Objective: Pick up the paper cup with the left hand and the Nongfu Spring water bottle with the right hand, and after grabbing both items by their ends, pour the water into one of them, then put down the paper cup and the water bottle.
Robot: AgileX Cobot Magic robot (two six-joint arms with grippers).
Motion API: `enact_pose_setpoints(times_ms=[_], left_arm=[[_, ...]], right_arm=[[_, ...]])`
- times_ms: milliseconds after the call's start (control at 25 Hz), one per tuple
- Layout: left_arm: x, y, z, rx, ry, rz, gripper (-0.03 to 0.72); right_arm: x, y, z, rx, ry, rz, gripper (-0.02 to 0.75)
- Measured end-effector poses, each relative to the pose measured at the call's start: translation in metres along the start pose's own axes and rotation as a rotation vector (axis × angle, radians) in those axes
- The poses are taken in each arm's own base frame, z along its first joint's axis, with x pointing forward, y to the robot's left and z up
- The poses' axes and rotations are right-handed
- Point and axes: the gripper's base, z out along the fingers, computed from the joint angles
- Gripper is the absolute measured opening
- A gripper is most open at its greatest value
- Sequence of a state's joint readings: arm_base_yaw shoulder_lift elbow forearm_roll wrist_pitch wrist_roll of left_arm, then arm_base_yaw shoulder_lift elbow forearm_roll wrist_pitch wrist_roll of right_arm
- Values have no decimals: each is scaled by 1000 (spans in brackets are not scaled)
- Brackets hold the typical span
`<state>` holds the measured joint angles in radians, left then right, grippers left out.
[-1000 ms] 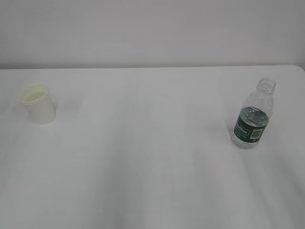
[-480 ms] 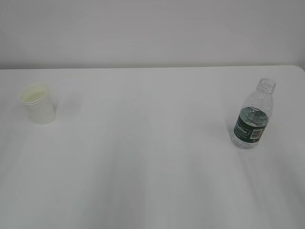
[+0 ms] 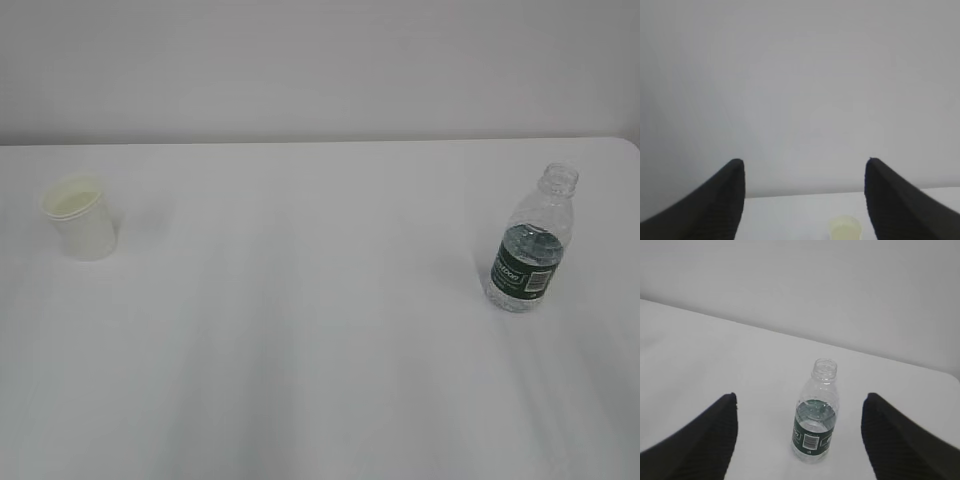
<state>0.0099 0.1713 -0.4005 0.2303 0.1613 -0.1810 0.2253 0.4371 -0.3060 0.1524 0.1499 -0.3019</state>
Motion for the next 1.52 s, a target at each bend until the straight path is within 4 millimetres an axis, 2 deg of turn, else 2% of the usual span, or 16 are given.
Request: enact_pose_setpoints(times_ms=[160, 440, 720, 920, 1320, 1520], left_arm=[[-1, 2, -4, -15, 72, -35, 537], [-10, 5, -14, -39, 203, -58, 524], [-11, -1, -22, 29, 329, -42, 493], [-4, -3, -26, 56, 413, -55, 486], [6, -8, -32, 95, 552, -89, 484], [11, -8, -35, 102, 615, -88, 484]], right_arm=[[-8, 0, -6, -16, 33, -20, 587], [-2, 2, -13, -35, 107, -40, 587], [-8, -4, -29, 5, 159, -53, 587], [-9, -10, -42, 73, 214, -43, 587], [7, -11, -67, 102, 317, 12, 587], [4, -12, -79, 110, 333, 25, 587]])
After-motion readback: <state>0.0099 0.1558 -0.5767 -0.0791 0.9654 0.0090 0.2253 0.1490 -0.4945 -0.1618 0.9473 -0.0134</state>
